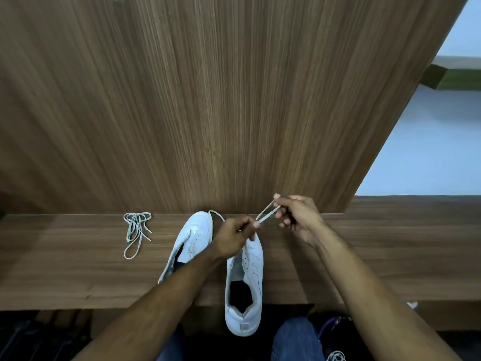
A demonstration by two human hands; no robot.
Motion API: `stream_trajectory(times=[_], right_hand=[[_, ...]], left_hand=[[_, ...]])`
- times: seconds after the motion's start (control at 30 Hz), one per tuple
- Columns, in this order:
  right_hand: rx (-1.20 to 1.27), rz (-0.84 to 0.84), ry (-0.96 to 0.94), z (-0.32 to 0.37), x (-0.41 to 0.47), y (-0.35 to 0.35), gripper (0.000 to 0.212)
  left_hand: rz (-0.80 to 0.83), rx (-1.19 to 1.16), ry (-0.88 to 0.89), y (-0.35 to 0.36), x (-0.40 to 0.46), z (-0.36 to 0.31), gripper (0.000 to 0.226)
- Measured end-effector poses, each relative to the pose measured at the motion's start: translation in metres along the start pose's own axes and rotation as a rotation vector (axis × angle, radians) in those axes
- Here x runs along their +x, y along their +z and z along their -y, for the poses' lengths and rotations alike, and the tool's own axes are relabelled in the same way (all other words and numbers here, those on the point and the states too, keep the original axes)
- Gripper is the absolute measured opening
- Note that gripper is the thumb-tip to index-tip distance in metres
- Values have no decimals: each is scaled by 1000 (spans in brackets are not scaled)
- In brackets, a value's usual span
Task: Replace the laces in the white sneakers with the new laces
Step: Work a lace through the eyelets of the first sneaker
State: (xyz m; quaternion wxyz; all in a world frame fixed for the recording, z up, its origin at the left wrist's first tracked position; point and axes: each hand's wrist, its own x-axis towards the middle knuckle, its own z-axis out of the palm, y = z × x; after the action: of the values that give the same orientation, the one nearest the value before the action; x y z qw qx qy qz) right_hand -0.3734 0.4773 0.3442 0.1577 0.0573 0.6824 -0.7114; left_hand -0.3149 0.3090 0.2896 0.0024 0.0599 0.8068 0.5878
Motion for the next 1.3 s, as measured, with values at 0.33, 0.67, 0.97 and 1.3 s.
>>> stream_trajectory(times=[0.33,0.67,0.97,1.3], right_hand=[[11,-122,173,-50,13,-40,18],[-655,227,-34,-100,1,23,37],[-1131,74,-72,-149,-19,53,51],[-908,-24,31,-154,7,34,29]], left_hand=[[-418,-134,-230,-67,-21,35,13],[-899,-563,-81,-82,27,-10,35],[-359,-203,-228,-43,15,23,15],[52,651,-253,6,4,63,19]])
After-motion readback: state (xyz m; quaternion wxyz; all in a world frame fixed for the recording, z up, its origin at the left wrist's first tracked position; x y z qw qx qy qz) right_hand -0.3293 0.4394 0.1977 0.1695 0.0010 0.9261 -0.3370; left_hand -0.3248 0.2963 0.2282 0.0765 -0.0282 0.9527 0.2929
